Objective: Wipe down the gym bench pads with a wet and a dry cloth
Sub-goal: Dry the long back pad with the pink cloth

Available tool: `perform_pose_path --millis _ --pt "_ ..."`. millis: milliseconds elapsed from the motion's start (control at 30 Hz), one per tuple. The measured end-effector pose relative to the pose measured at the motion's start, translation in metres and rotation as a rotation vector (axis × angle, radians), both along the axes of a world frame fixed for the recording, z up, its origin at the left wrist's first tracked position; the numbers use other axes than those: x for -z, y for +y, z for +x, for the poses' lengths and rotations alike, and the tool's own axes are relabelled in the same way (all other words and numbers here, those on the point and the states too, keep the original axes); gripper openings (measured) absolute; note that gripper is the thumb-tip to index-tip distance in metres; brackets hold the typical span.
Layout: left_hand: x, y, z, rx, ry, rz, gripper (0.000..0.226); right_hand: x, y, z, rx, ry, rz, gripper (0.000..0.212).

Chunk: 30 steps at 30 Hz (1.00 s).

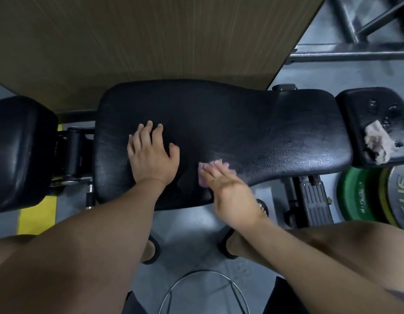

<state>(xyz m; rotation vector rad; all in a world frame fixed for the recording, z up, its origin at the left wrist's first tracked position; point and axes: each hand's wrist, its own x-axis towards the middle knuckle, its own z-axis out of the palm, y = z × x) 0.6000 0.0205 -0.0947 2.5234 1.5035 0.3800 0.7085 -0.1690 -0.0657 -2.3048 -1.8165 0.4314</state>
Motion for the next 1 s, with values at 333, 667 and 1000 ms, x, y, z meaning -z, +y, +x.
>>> perform_pose_path --millis 333,667,1000 --pt "-0.003 -0.002 0.001 0.001 0.018 -0.021 0.056 0.008 -0.014 -0.006 0.084 -0.076 -0.053 0.078" --pt "-0.042 0.008 -0.005 0.100 0.277 -0.414 0.062 0.016 -0.023 0.032 0.341 -0.056 0.067 0.065" --pt "-0.059 -0.057 -0.083 0.118 0.413 -0.563 0.064 0.021 -0.042 0.019 0.393 -0.013 0.022 0.073"
